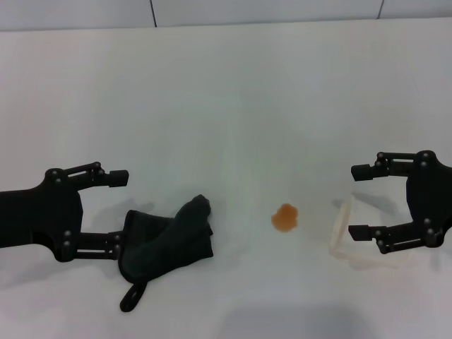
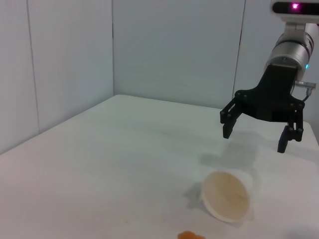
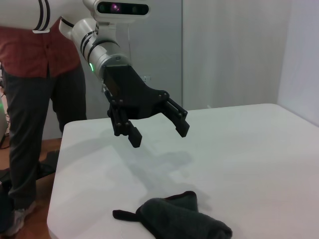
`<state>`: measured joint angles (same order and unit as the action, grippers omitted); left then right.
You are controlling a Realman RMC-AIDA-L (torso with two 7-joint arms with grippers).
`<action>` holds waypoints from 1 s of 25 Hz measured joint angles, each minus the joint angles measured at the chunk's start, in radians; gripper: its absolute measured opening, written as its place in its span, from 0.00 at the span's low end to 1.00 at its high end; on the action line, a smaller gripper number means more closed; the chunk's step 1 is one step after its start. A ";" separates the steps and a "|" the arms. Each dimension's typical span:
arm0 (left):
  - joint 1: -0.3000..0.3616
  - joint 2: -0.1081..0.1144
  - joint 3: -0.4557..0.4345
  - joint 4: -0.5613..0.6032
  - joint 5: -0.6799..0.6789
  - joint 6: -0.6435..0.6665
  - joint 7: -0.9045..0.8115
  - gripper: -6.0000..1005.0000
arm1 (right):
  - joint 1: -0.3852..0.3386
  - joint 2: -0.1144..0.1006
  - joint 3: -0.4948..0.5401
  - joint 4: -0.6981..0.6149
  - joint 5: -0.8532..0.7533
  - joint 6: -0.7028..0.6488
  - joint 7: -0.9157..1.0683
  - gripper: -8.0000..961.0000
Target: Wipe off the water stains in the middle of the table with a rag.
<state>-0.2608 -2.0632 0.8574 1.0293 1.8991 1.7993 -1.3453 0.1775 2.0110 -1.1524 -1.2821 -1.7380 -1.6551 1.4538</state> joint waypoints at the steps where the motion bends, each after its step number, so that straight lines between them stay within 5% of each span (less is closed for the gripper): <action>1: 0.000 0.000 0.000 0.000 0.000 0.000 0.000 0.89 | 0.000 0.000 0.000 0.001 0.000 0.000 -0.001 0.88; 25: -0.011 0.000 0.002 0.000 0.001 -0.005 0.000 0.89 | 0.004 0.000 0.004 0.009 0.000 0.009 0.000 0.88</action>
<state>-0.2718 -2.0632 0.8593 1.0293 1.9000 1.7938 -1.3452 0.1810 2.0110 -1.1488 -1.2733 -1.7380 -1.6459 1.4541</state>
